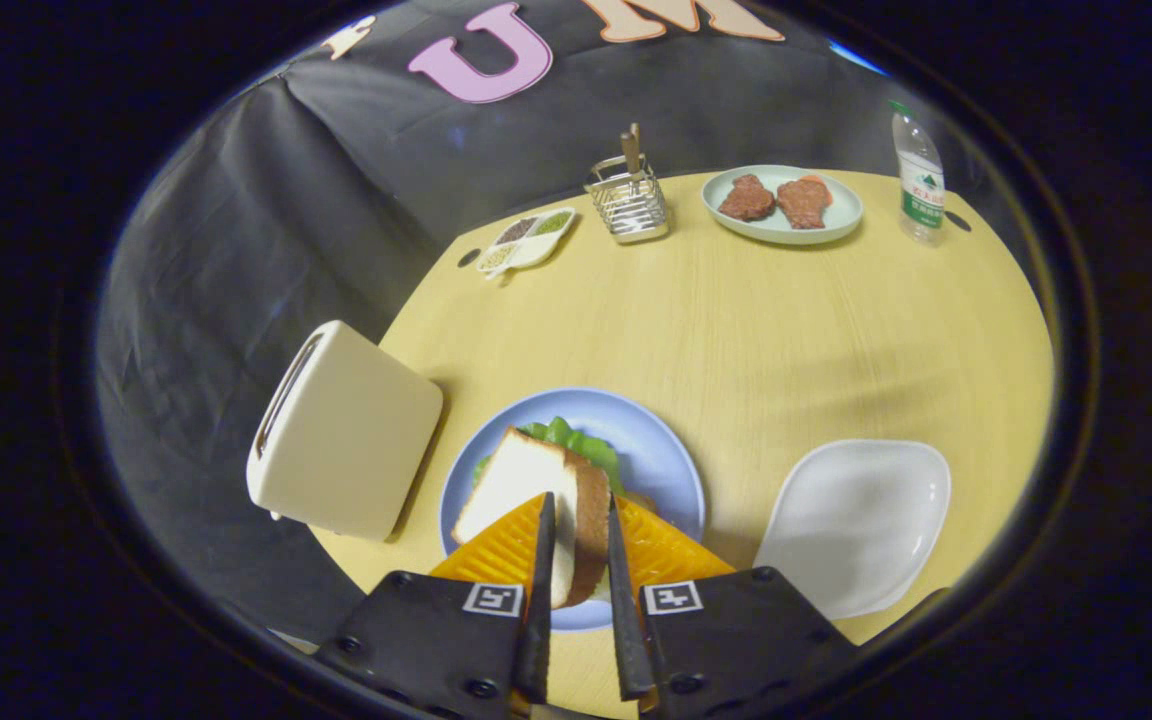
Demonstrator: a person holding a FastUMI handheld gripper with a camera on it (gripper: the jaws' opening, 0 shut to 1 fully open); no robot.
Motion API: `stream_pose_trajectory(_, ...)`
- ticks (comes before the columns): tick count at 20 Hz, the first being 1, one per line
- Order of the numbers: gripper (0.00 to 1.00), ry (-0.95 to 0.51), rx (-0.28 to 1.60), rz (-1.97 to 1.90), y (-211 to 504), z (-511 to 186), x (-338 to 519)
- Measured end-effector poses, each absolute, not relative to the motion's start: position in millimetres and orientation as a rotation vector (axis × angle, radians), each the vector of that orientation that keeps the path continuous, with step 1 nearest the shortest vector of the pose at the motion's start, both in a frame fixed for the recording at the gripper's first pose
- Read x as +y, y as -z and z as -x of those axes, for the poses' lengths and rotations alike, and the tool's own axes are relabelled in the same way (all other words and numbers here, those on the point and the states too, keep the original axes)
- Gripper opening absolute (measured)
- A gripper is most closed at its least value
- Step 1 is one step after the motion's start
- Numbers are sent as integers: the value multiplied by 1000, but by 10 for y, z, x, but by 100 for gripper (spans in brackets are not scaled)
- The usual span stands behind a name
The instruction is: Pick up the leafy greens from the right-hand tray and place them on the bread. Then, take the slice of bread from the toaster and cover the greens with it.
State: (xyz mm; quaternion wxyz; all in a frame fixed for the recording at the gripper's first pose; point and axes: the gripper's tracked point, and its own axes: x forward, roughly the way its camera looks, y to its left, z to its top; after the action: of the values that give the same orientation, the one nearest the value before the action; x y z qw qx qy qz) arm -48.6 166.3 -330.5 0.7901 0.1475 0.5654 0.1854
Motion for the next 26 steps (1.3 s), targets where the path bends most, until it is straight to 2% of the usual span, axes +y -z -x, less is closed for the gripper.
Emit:
stream_pose_trajectory(7,99,-378,1100,-164,3205,403,1350)
stream_pose_trajectory(14,100,-300,740,-130,2028,-12,890)
stream_pose_trajectory(19,100,-152,477,-83,1073,-339,403)
stream_pose_trajectory(26,100,-47,340,-155,396,-349,151)
